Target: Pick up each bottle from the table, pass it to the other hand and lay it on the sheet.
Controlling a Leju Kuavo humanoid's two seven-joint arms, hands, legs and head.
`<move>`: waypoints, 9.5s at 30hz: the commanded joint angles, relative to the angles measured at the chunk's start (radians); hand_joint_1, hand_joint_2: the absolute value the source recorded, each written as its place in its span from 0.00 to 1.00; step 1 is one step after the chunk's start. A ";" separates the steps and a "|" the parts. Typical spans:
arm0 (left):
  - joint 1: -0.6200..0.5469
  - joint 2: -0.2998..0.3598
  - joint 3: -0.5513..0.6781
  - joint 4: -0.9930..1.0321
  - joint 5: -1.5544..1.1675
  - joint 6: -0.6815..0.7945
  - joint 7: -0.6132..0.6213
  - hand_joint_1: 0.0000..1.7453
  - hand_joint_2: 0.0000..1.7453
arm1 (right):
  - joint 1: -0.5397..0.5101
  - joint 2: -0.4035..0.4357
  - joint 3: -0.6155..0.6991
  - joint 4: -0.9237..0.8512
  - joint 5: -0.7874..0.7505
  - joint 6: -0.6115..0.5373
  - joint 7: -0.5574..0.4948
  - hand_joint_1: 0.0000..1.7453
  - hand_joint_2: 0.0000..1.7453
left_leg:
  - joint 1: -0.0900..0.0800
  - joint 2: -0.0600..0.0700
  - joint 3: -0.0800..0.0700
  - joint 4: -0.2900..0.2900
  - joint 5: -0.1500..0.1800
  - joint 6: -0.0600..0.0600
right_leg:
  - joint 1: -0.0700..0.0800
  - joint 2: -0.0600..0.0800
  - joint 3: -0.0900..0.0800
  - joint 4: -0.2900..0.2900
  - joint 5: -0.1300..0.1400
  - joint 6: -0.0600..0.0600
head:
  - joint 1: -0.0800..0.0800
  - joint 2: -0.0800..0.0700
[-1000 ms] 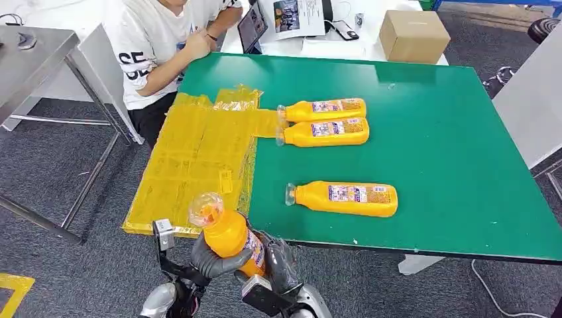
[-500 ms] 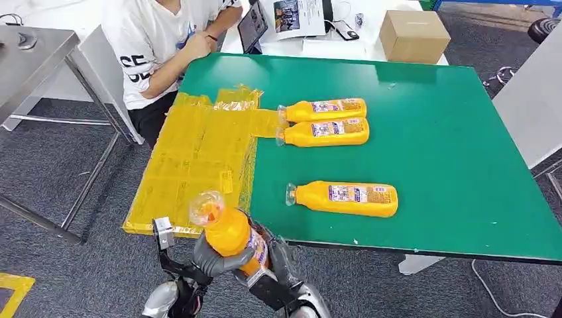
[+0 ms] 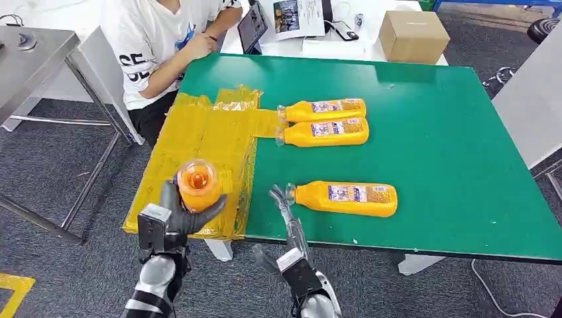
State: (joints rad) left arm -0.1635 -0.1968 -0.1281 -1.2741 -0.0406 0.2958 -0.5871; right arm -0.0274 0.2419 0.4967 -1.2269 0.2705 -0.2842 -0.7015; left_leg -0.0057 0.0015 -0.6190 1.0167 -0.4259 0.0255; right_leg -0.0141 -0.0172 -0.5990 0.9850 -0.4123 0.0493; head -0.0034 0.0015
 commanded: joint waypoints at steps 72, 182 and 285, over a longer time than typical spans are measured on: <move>-0.491 0.189 0.047 0.864 -0.876 -0.168 0.164 0.02 1.00 | -0.044 0.006 -0.051 -0.099 -0.143 0.097 0.003 0.00 0.00 | 0.002 0.002 0.006 -0.002 -0.001 -0.003 | 0.001 0.004 0.006 -0.001 0.000 -0.002 | 0.000 0.000; -0.162 0.002 0.206 0.388 -0.148 0.025 -0.111 0.00 1.00 | -0.563 -0.393 -0.138 0.586 0.512 0.332 0.585 0.00 1.00 | 0.000 -0.001 0.007 -0.001 0.000 -0.003 | 0.000 0.000 0.008 -0.002 0.000 -0.002 | 0.000 0.000; -0.127 -0.010 -0.175 0.336 0.551 -0.754 0.197 0.00 1.00 | -0.164 0.009 0.248 0.495 0.239 -0.275 0.003 1.00 1.00 | 0.002 -0.004 0.004 -0.001 -0.001 -0.003 | 0.001 -0.001 0.005 -0.002 -0.002 -0.002 | 0.000 0.000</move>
State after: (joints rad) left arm -0.2301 -0.2132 -0.2705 -1.0120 0.4765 -0.4261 -0.3964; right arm -0.1599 0.2426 0.6234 -0.9014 0.4986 -0.6420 -0.6981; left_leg -0.0056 -0.0020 -0.6205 1.0167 -0.4254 0.0242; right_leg -0.0142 -0.0191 -0.5996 0.9849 -0.4128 0.0493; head -0.0034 0.0015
